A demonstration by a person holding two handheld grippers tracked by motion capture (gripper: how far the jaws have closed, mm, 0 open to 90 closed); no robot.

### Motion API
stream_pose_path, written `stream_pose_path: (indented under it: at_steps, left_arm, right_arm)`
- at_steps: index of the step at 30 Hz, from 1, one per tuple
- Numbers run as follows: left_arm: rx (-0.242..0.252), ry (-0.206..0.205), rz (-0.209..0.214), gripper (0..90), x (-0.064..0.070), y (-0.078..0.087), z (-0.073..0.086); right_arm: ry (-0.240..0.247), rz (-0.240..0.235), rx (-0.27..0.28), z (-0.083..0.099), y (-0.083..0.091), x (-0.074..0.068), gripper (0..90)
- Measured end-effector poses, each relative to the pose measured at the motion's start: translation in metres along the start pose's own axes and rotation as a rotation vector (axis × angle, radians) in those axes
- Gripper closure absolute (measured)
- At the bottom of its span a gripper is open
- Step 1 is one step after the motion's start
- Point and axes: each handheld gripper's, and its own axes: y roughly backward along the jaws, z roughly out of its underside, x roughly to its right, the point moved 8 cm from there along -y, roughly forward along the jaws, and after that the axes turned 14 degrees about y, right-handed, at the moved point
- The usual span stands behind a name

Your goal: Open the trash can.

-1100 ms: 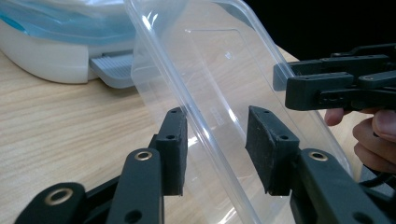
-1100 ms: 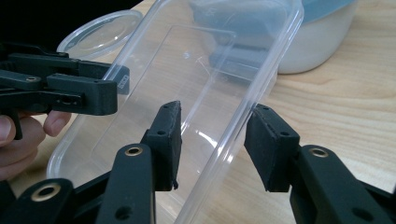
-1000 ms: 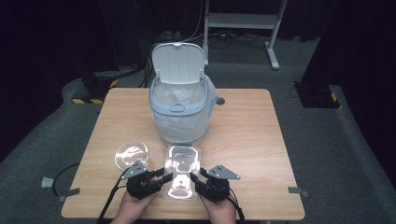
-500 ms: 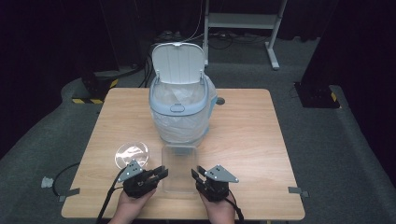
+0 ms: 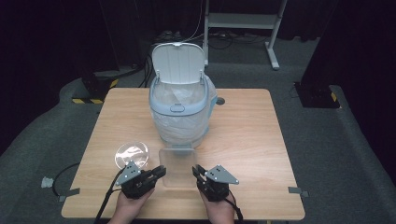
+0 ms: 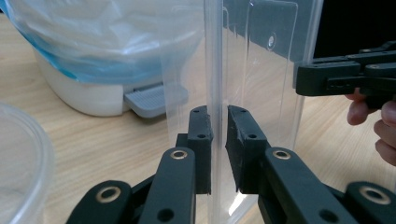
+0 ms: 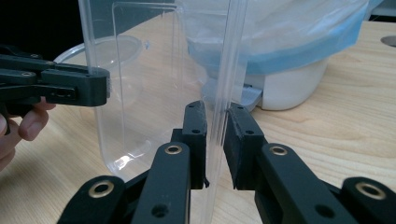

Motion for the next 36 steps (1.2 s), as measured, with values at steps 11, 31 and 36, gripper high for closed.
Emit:
stream_pose_path:
  at_steps: [11,31,36]
  left_arm:
    - [0.056,-0.047,-0.016,79.3,0.018,0.005,-0.020]
    - [0.152,-0.102,-0.053,78.9,0.044,0.028,-0.072]
    - [0.195,-0.118,-0.047,78.8,0.047,0.035,-0.089]
  right_arm:
    - [0.027,0.028,0.049,-0.017,0.012,0.005,79.6]
    - [0.067,0.038,0.210,-0.077,0.035,0.013,79.7]
    - [0.079,0.052,0.245,-0.092,0.038,0.012,79.9]
